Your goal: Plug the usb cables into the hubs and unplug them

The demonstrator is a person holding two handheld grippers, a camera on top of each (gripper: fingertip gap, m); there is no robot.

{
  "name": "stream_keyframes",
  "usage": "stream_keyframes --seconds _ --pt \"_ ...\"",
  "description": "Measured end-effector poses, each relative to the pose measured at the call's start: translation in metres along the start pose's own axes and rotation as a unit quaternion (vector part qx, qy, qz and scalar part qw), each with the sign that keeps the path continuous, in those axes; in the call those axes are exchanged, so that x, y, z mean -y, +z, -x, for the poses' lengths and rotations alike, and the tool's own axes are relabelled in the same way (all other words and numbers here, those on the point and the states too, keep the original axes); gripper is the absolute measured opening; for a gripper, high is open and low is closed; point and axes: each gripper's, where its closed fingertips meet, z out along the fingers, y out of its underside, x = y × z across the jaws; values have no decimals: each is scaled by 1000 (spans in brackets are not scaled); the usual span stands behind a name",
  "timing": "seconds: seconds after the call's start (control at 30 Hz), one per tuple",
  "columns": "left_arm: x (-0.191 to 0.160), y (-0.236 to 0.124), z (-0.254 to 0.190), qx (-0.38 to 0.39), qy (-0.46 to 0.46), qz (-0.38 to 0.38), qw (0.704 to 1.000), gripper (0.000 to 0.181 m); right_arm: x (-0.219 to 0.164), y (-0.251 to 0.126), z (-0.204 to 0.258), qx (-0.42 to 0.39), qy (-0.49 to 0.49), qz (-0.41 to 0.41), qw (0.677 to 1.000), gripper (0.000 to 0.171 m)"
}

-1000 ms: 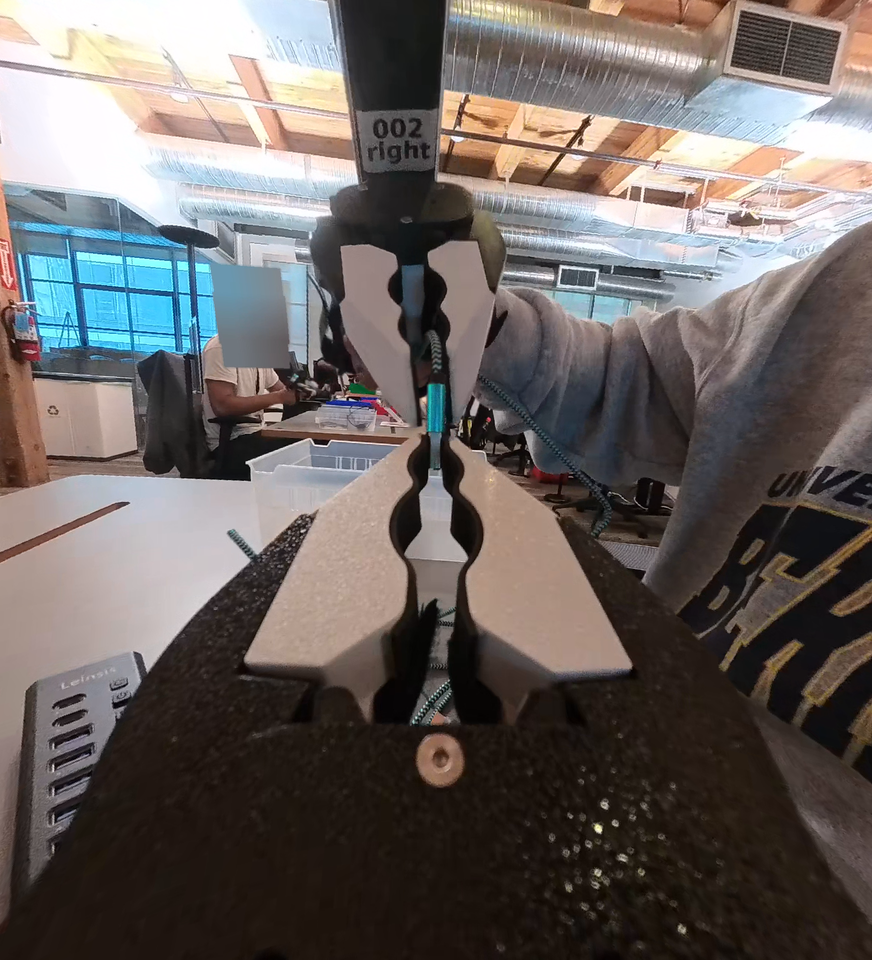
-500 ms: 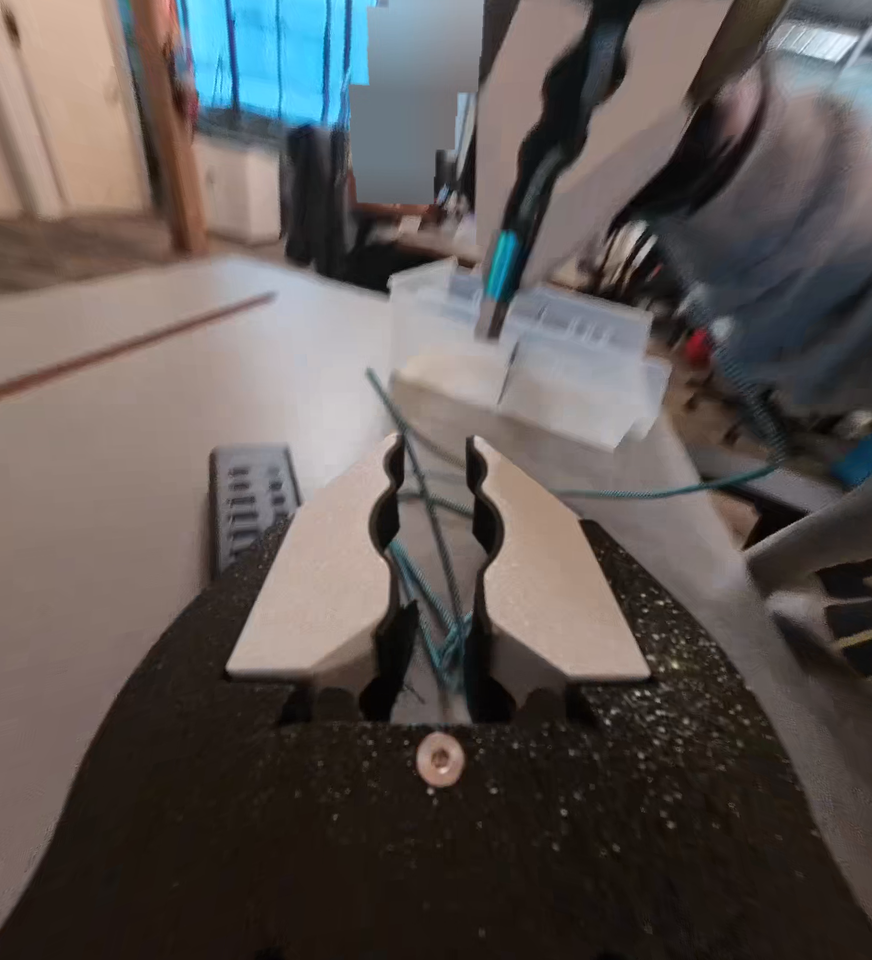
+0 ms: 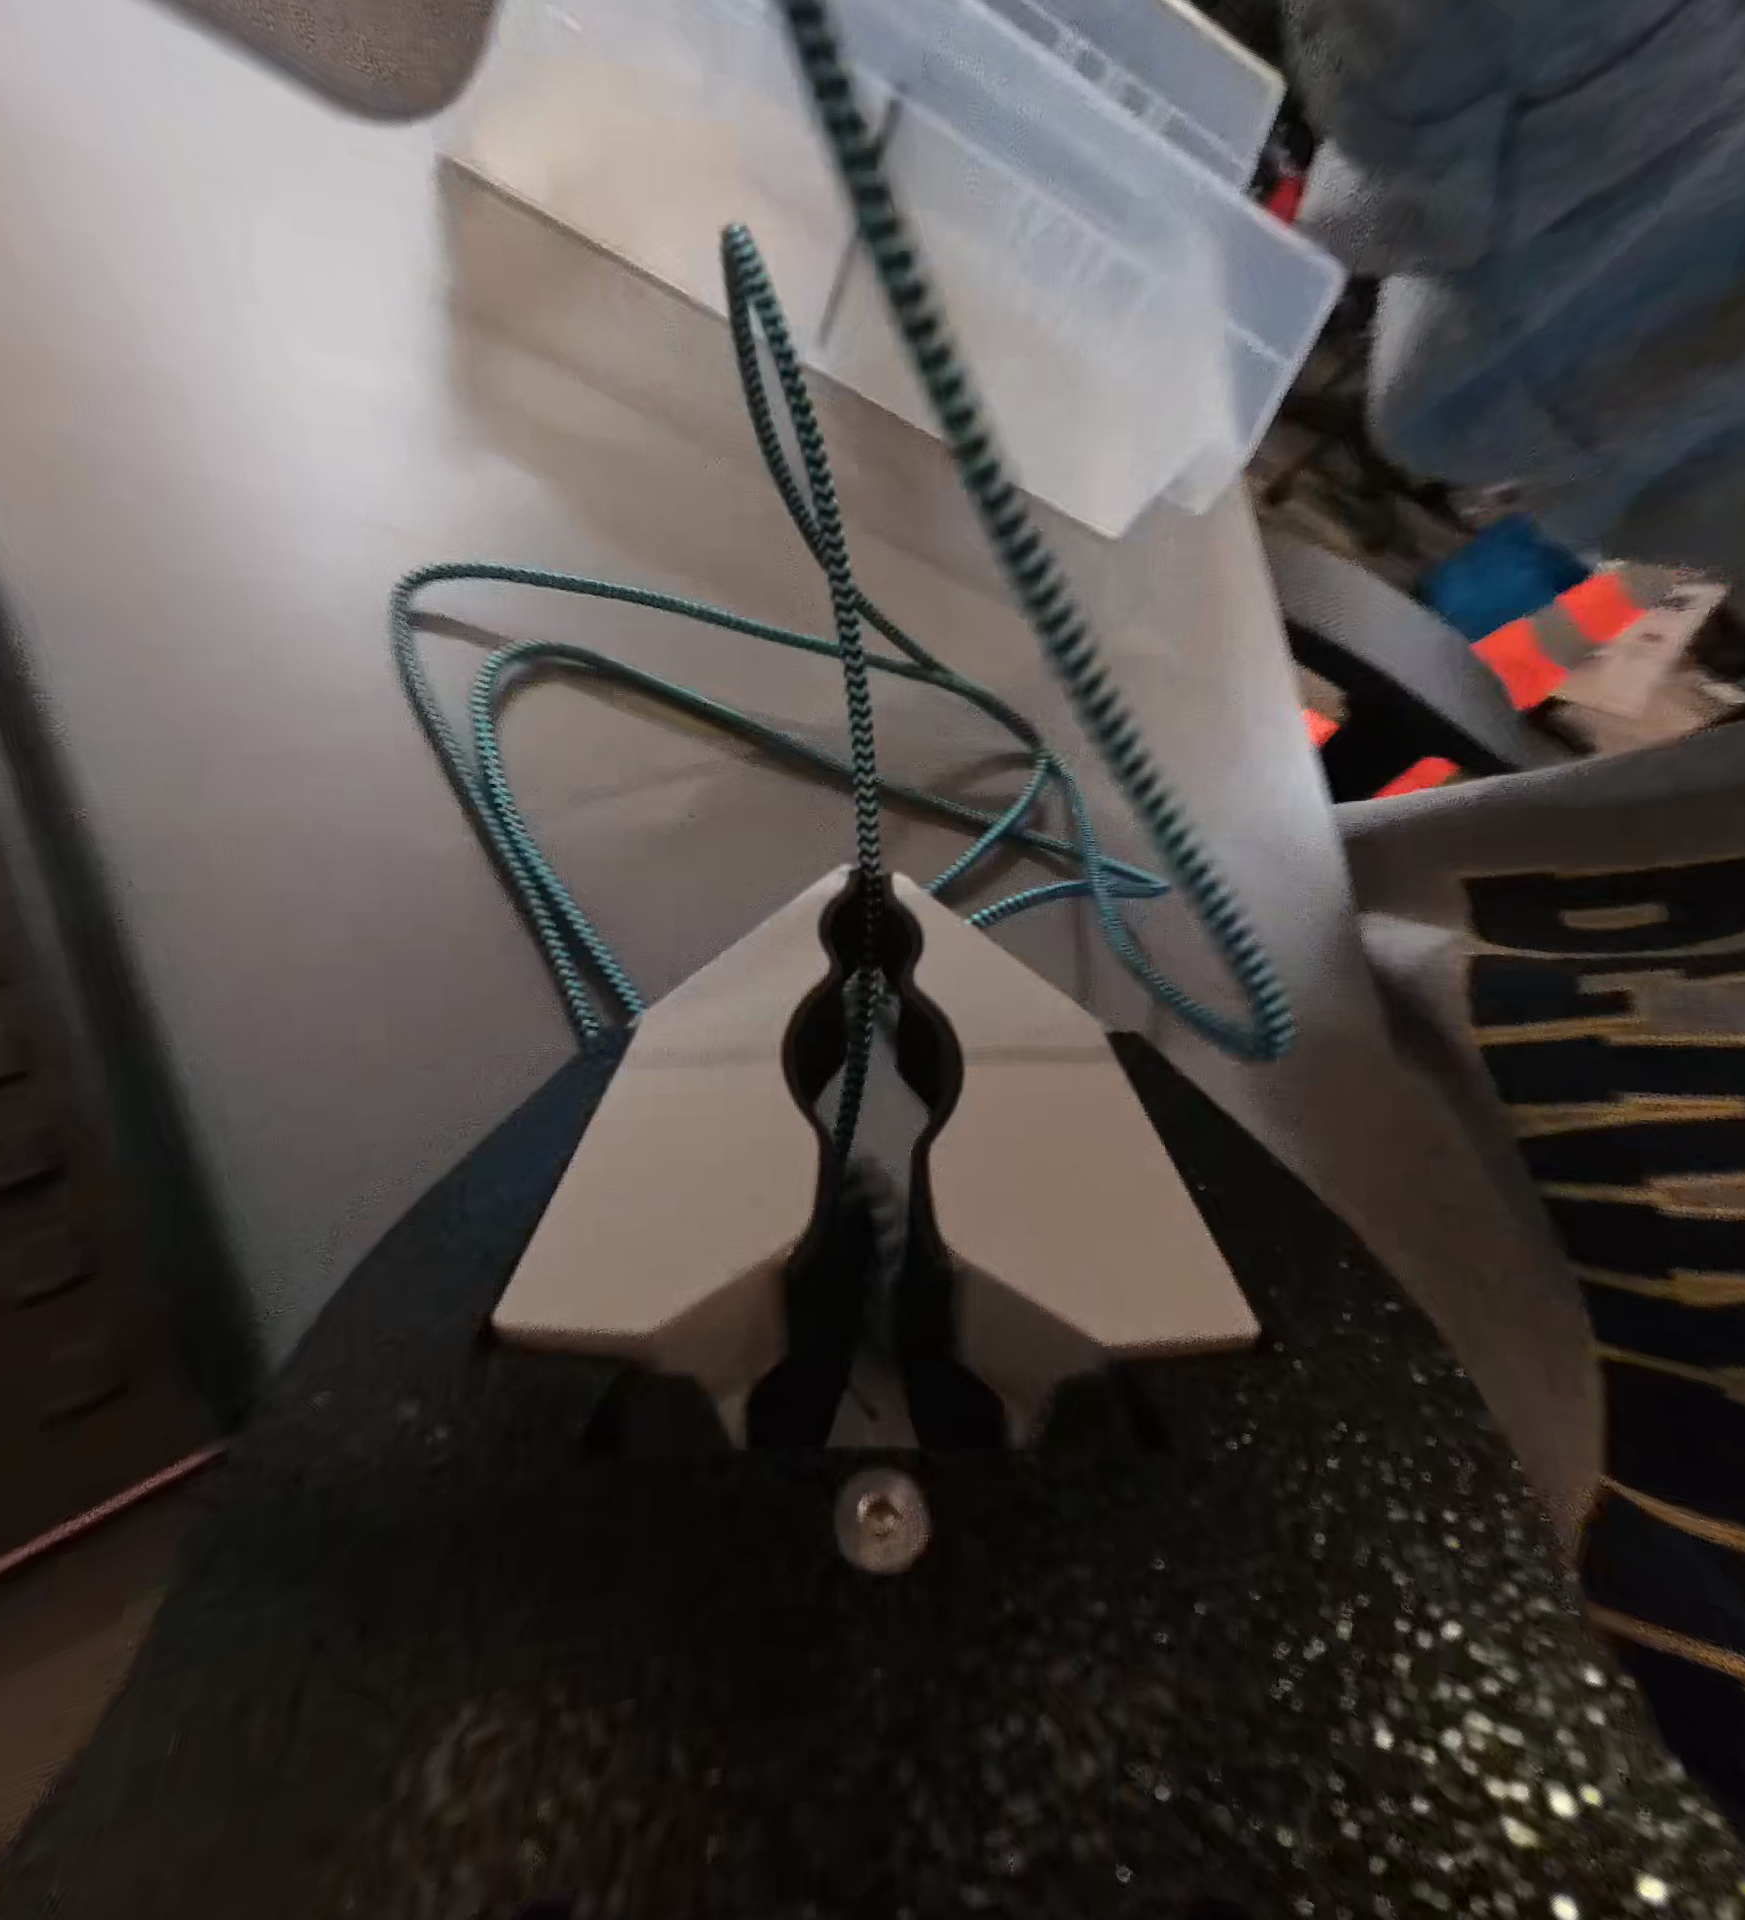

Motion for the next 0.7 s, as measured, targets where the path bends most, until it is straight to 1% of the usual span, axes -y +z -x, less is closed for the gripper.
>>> stream_keyframes --seconds 0.03,0.1,0.17,0.23,0.27,0.3,0.37,0.47,0.57,0.63,0.67,0.7 --pt "-2 2 -5 -21 -16 6 1000 0 -2 7 -2 0 7 1 1000 5" --pt "-4 1 -9 -42 -35 7 998 0 -5 18 -6 -3 15 2 1000 5" --pt "-6 -4 -17 -72 -32 16 997 0 -10 28 -9 -4 22 1 1000 5" --pt "-14 -14 -35 -116 14 45 992 1 -16 35 -12 -8 24 0 1000 5" --pt "-18 -19 -37 -116 43 56 991 0 -19 38 -13 -12 24 -2 1000 5" --pt "-17 -24 -34 -103 70 52 991 0 -22 40 -14 -13 24 -3 1000 5" --pt "-12 -37 -29 -89 86 31 992 1 -24 43 -15 -13 28 -11 999 5" --pt "6 -62 -30 -85 108 -33 990 2 -25 45 -15 -13 30 -20 999 5" --pt "20 -88 -26 -58 119 -84 988 2 -27 47 -15 -11 30 -21 999 5" --pt "18 -100 -8 -3 106 -82 991 3 -28 47 -16 -15 26 -22 999 5" --pt "17 -105 5 34 98 -82 991 6 -28 47 -18 -21 22 -22 999 5" --pt "15 -109 12 52 88 -79 992 9 -29 47 -19 -25 18 -20 999 5"
